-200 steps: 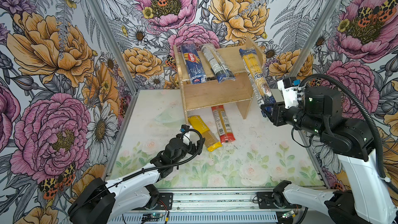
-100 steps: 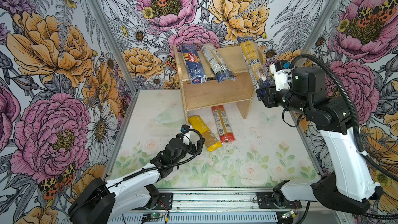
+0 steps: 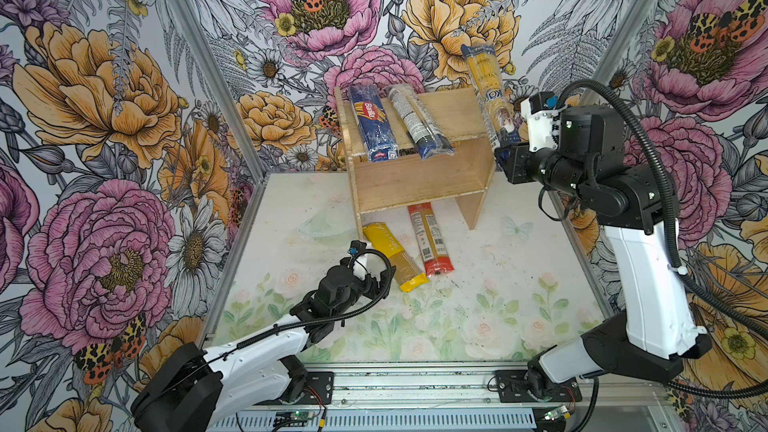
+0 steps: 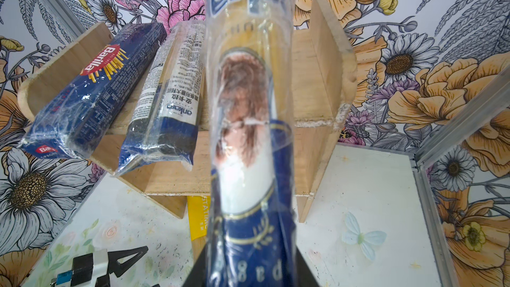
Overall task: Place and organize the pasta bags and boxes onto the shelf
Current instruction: 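Raise the held bag up toward the upper shelf beside the white-labelled bag, then move the upright blue-and-yellow bag over the upper shelf's free end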
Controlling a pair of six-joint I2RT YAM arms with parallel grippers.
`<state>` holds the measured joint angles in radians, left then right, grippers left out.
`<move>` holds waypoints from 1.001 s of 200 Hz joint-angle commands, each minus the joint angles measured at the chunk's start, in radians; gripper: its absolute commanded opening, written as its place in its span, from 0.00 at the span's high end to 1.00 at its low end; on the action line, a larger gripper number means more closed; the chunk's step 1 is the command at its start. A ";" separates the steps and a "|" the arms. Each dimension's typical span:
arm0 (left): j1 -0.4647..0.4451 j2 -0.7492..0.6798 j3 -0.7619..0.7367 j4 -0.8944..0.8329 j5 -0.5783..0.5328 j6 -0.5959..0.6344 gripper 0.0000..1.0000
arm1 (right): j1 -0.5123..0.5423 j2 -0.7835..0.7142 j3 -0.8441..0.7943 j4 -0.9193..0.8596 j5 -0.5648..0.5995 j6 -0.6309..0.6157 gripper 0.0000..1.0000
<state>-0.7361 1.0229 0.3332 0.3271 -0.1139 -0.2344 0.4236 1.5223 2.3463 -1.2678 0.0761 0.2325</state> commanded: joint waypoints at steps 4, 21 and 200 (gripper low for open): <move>-0.008 0.000 0.028 0.014 0.003 0.015 0.01 | -0.012 0.003 0.096 0.185 0.025 -0.037 1.00; -0.008 -0.002 0.028 0.011 0.003 0.014 0.01 | -0.017 0.017 0.116 0.187 0.033 -0.042 1.00; -0.009 -0.006 0.024 -0.003 -0.012 0.011 0.01 | -0.036 0.123 0.165 0.238 0.045 -0.068 1.00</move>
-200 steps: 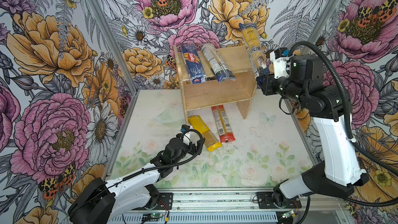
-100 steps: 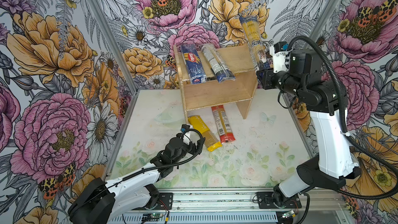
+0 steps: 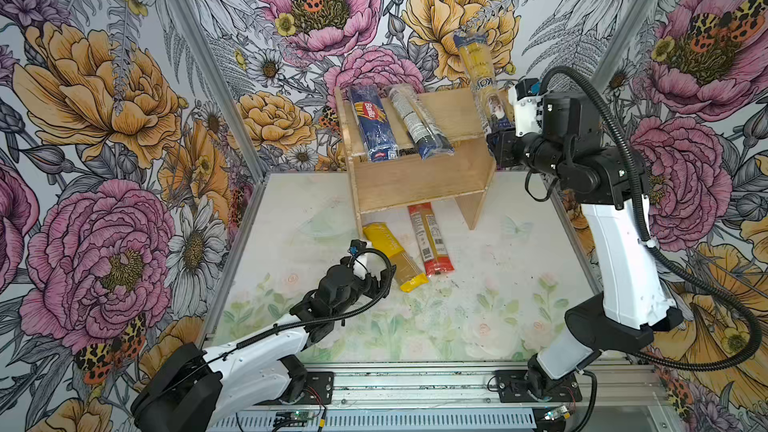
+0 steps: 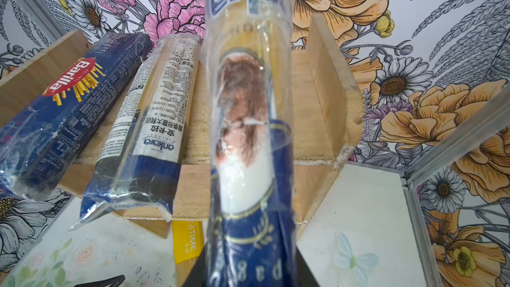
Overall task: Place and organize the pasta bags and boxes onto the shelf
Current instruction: 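Move the upright blue-and-yellow bag over the upper shelf's free end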
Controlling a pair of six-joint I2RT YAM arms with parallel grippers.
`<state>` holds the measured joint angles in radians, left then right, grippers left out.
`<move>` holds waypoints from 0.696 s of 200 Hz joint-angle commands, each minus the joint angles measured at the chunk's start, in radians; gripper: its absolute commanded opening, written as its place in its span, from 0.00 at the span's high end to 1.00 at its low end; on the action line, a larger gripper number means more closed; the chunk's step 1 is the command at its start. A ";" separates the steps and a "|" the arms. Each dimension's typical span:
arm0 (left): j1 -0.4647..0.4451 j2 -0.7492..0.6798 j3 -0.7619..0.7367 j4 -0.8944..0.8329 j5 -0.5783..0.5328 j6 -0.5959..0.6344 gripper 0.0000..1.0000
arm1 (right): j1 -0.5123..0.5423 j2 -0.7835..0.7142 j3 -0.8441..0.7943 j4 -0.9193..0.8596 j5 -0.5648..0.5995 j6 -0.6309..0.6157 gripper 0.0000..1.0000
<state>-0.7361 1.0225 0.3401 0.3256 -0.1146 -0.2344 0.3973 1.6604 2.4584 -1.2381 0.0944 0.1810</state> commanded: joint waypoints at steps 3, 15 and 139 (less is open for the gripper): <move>-0.009 -0.006 0.018 -0.002 -0.011 0.011 0.01 | -0.009 -0.015 0.054 0.209 0.028 -0.017 1.00; -0.009 -0.003 0.020 -0.004 -0.011 0.014 0.01 | -0.009 -0.008 0.054 0.210 0.028 -0.017 1.00; -0.009 -0.006 0.016 -0.012 -0.020 0.013 0.01 | -0.009 0.039 0.053 0.218 0.025 -0.020 1.00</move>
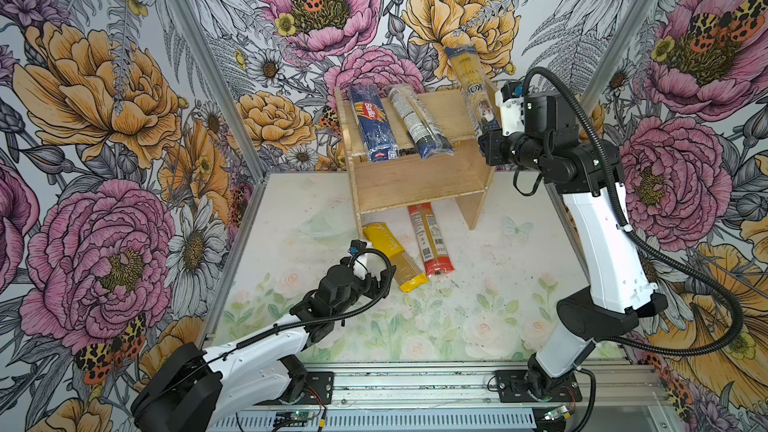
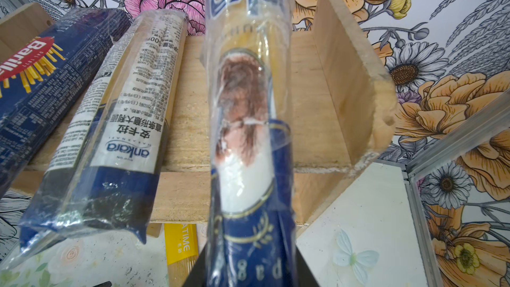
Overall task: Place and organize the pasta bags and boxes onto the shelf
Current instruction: 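Move the upright blue-and-yellow bag over the upper shelf's free end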
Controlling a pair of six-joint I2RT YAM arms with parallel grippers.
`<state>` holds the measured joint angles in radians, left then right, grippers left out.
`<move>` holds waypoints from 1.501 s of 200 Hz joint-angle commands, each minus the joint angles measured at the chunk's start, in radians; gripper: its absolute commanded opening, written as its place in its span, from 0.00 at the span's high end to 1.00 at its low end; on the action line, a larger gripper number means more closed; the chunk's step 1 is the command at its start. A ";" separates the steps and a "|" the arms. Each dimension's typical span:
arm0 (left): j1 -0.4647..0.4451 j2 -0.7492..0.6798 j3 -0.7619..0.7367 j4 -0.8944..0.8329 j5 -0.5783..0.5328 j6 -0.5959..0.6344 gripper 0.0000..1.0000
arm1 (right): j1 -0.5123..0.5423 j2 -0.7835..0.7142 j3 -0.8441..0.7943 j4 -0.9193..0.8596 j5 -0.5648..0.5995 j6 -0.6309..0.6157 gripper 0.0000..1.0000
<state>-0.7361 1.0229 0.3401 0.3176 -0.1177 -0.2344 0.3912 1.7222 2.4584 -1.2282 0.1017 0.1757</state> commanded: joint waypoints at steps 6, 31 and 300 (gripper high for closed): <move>-0.009 -0.007 0.017 -0.004 -0.017 0.013 0.01 | -0.003 -0.018 0.053 0.208 0.017 -0.015 1.00; -0.009 -0.004 0.016 -0.003 -0.017 0.014 0.01 | -0.003 -0.011 0.053 0.210 0.017 -0.021 1.00; -0.010 0.016 0.025 -0.003 -0.027 0.027 0.01 | -0.022 0.052 0.075 0.245 0.017 -0.035 1.00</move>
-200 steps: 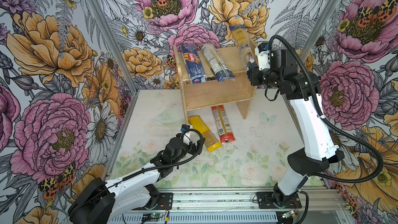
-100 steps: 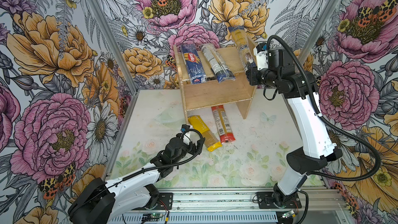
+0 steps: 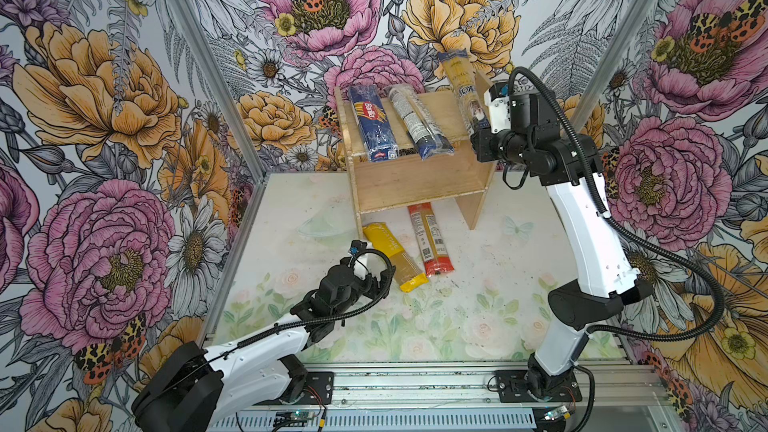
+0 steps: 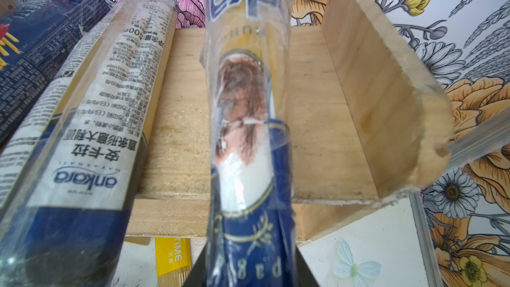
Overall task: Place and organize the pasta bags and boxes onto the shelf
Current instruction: 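Move the upright blue-and-yellow bag over the upper shelf's free end, then tilt the bag down and lay it on the upper shelf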
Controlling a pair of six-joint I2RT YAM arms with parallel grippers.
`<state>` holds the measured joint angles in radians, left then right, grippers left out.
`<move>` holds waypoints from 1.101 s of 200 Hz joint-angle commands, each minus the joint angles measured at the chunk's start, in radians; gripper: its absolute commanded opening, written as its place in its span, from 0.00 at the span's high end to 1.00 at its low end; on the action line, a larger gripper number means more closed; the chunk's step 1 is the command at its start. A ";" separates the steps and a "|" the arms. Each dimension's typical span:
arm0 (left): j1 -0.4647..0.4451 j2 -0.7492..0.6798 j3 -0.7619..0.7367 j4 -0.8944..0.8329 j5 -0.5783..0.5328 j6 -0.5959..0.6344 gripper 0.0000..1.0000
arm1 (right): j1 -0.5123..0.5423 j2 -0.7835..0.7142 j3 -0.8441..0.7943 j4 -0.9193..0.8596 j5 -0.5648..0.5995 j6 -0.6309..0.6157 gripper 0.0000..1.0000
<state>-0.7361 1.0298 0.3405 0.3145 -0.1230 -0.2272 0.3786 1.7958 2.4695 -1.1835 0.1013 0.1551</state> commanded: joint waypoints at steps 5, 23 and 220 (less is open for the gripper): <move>-0.010 0.009 0.025 0.000 -0.021 0.020 0.01 | -0.010 -0.022 0.065 0.202 0.019 -0.015 1.00; -0.009 0.010 0.027 0.000 -0.021 0.022 0.01 | -0.012 -0.019 0.065 0.203 0.020 -0.015 1.00; -0.009 0.032 0.046 -0.003 -0.014 0.029 0.01 | -0.024 -0.001 0.041 0.220 -0.009 -0.024 0.85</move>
<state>-0.7368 1.0622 0.3668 0.3111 -0.1257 -0.2230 0.3618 1.8034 2.4714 -1.1648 0.0971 0.1467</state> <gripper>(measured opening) 0.987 0.321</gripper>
